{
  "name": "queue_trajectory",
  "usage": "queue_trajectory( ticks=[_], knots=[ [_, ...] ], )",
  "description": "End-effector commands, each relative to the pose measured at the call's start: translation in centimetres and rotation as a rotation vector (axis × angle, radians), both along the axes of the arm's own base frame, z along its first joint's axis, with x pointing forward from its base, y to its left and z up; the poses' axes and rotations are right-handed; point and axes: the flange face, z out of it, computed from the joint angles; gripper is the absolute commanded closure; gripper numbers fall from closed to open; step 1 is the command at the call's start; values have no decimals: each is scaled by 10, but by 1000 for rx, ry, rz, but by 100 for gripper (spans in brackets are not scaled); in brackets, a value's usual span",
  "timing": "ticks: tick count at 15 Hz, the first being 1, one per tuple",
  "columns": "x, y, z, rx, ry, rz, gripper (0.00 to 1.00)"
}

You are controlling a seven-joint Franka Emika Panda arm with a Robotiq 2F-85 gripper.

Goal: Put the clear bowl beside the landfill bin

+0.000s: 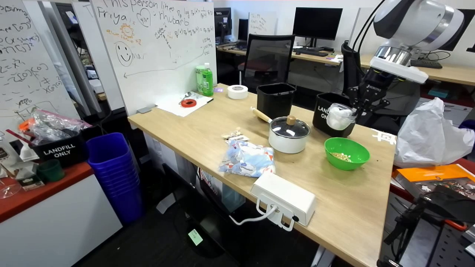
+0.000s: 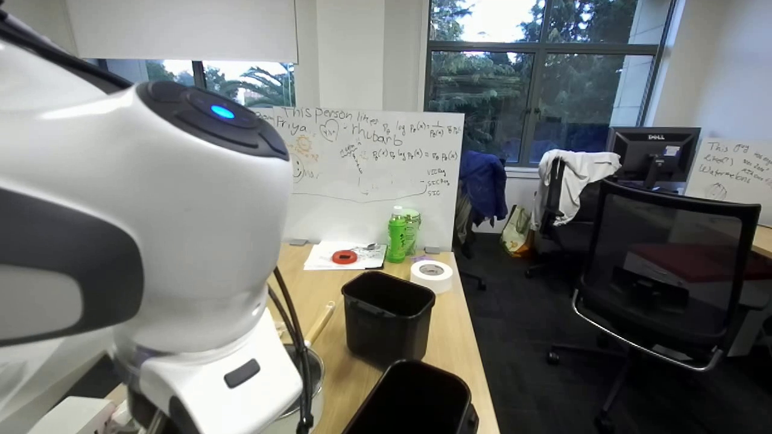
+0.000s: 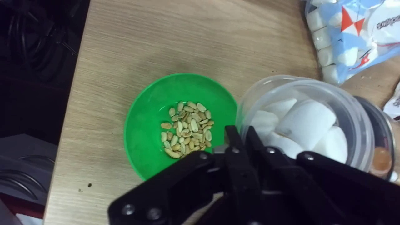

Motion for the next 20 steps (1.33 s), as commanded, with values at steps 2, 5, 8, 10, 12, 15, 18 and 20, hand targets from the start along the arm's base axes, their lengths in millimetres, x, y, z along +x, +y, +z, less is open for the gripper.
queue_trajectory(
  ticks=[2, 5, 8, 10, 12, 15, 18, 20],
  knots=[
    [-23, -43, -4, -10, 71, -195, 98],
    [-42, -74, -8, -54, 117, -322, 98],
    [-48, -93, -22, -75, 187, -454, 98],
    [-44, -102, -44, -87, 261, -558, 98],
    [-40, -108, -67, -89, 323, -657, 98],
    [-34, -118, -97, -85, 409, -764, 98],
    [-33, -121, -122, -97, 485, -820, 98],
    [-31, -123, -132, -95, 515, -839, 98]
  ],
)
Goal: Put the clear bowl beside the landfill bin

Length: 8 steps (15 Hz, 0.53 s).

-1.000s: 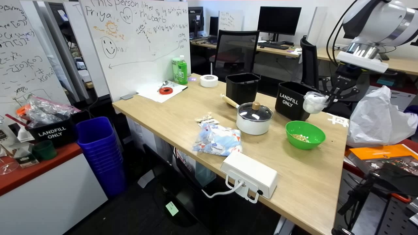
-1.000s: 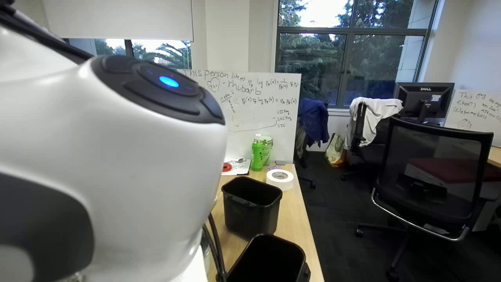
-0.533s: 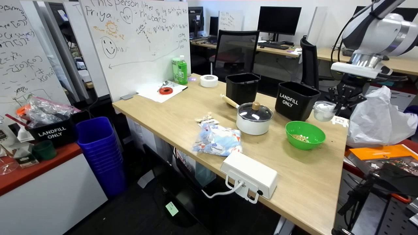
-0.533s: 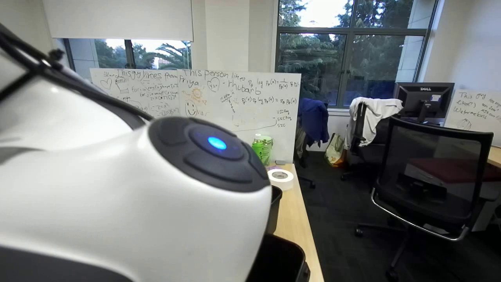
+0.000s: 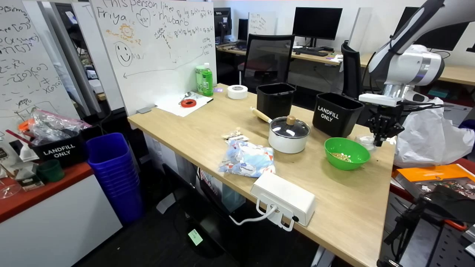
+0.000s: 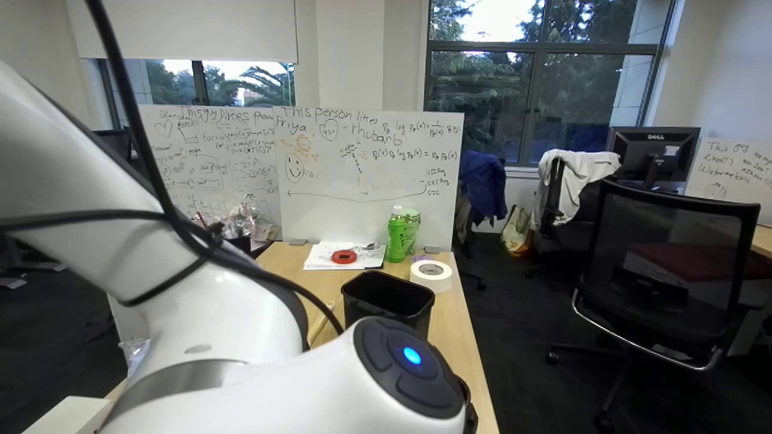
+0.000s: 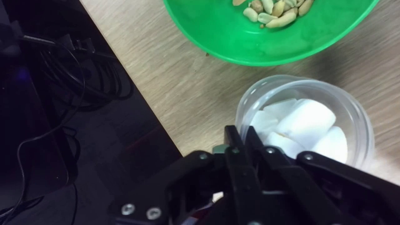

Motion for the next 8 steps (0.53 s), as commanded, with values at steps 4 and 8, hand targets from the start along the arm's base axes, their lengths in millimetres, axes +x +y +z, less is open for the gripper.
queue_trajectory(
  ticks=[4, 8],
  knots=[
    [10, -4, -7, 40, 33, -45, 54],
    [17, 4, 3, 58, 2, -17, 26]
  ],
)
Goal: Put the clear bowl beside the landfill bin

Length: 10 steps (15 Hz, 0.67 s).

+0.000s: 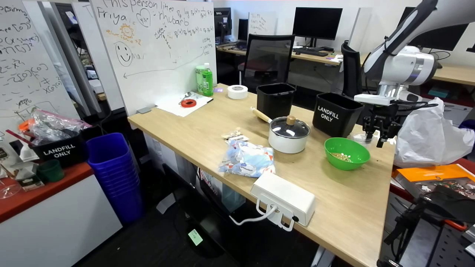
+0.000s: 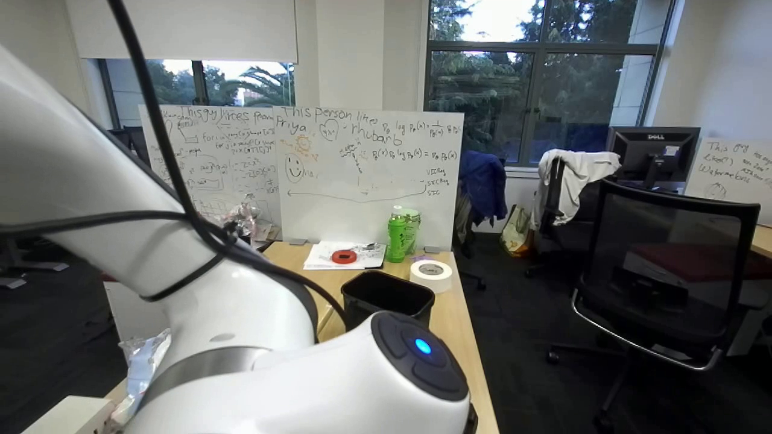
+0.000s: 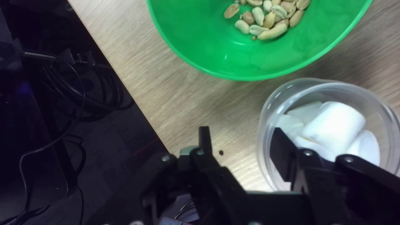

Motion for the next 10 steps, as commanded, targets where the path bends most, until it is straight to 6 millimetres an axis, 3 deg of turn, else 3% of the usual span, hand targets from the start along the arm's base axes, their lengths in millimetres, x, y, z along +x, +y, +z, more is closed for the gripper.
queue_trajectory(
  ticks=[1, 4, 10],
  knots=[
    [3, 3, 11, 37, -27, 7, 18],
    [1, 2, 20, 42, -30, 5, 1],
    [-8, -2, 46, 47, -91, 25, 0]
  ],
)
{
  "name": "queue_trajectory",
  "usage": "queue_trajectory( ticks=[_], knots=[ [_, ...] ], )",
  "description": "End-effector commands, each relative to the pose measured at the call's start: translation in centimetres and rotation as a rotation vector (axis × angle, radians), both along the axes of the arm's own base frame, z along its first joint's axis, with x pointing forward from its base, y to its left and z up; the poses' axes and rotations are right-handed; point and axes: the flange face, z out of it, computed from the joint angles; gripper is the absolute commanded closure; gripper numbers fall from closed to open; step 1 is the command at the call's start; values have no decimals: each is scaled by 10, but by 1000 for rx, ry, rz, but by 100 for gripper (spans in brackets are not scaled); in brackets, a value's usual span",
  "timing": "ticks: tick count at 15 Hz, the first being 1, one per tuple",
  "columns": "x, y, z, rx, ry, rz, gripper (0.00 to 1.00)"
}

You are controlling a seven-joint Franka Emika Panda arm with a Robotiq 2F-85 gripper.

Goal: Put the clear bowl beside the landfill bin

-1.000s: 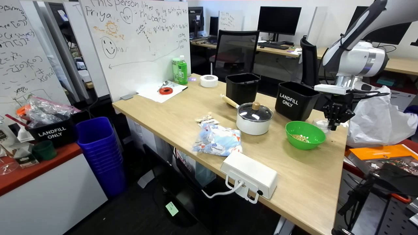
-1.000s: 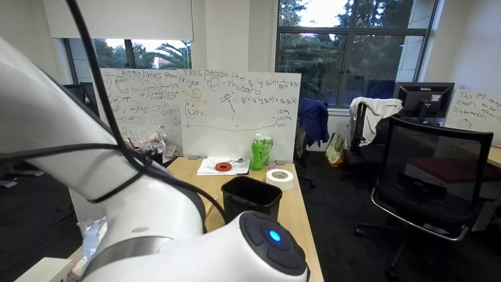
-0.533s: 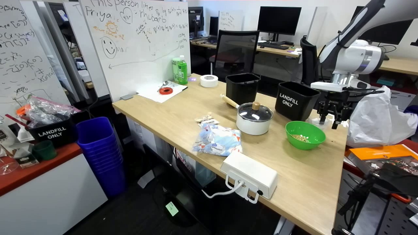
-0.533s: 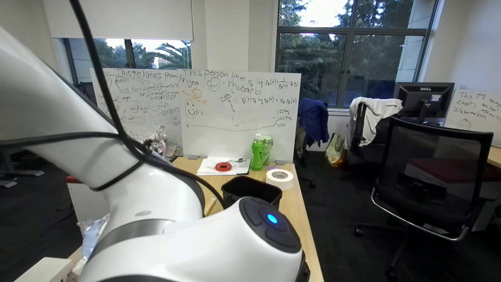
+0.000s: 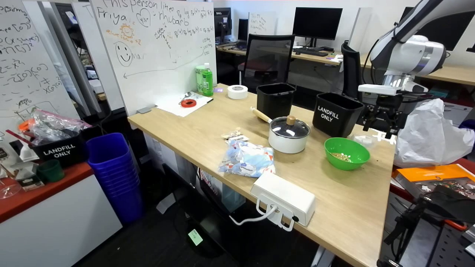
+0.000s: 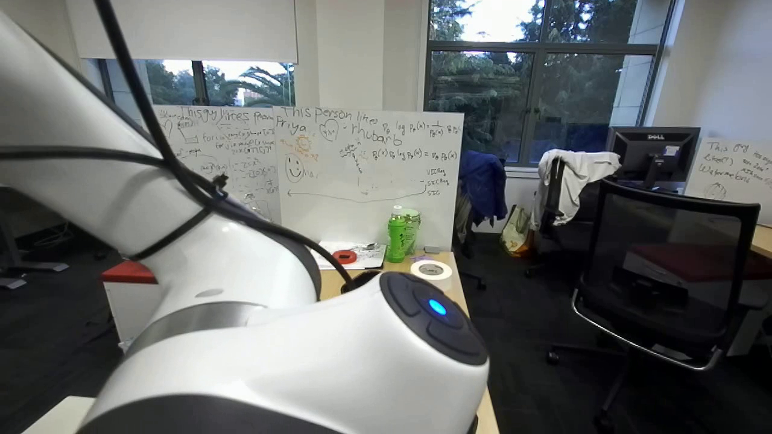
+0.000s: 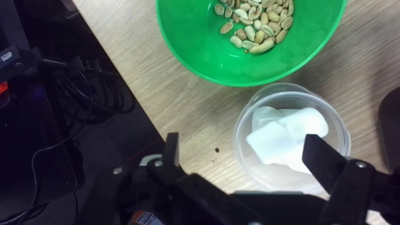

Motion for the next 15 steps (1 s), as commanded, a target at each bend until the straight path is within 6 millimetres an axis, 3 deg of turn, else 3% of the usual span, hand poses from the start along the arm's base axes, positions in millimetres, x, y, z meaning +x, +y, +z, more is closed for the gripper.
queue_trajectory(
  ticks=[1, 7, 15],
  knots=[
    [-9, 4, 15, 20, -58, 41, 0],
    [-10, 16, 40, 29, -161, 215, 0],
    [-7, 14, 38, 31, -136, 205, 0]
  ],
)
